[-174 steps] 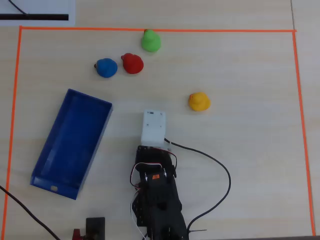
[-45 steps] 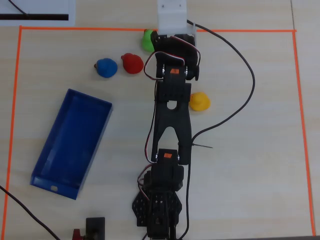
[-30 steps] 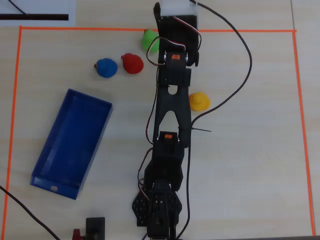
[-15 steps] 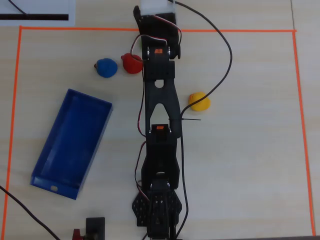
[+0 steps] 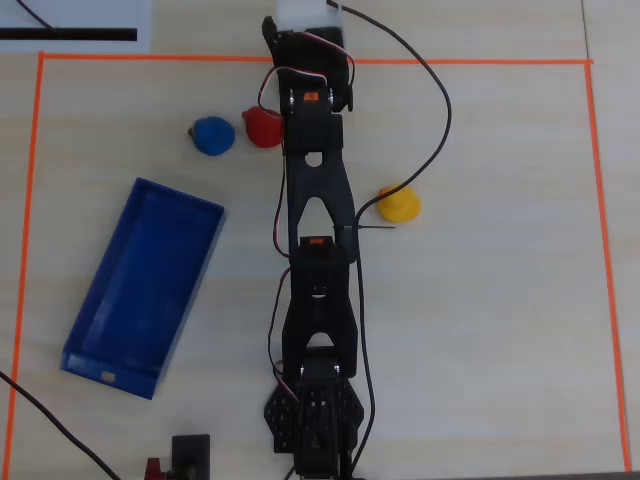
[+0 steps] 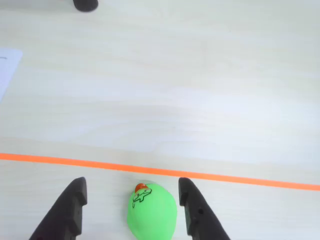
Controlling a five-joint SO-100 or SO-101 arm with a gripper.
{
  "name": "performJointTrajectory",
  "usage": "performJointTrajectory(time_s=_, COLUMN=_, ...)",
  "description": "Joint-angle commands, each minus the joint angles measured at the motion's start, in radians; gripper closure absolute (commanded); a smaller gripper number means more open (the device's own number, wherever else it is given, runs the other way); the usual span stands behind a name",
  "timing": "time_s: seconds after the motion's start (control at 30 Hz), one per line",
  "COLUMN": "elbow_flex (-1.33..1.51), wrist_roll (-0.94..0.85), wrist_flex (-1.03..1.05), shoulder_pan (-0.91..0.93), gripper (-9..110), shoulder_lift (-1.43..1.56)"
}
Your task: Grasp green duck and put it into box.
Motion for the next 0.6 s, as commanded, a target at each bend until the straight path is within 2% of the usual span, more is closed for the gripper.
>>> performJointTrajectory(time_s=0.0, elbow_flex=-0.063, wrist_roll=0.020, wrist_flex=0.018, shoulder_pan=0.026, gripper=78, shoulder_lift=0.008)
performJointTrajectory(time_s=0.57, elbow_flex=-0.118, wrist_roll=0.052, wrist_flex=0.023, shoulder_pan=0.043, gripper=79, shoulder_lift=-0.126)
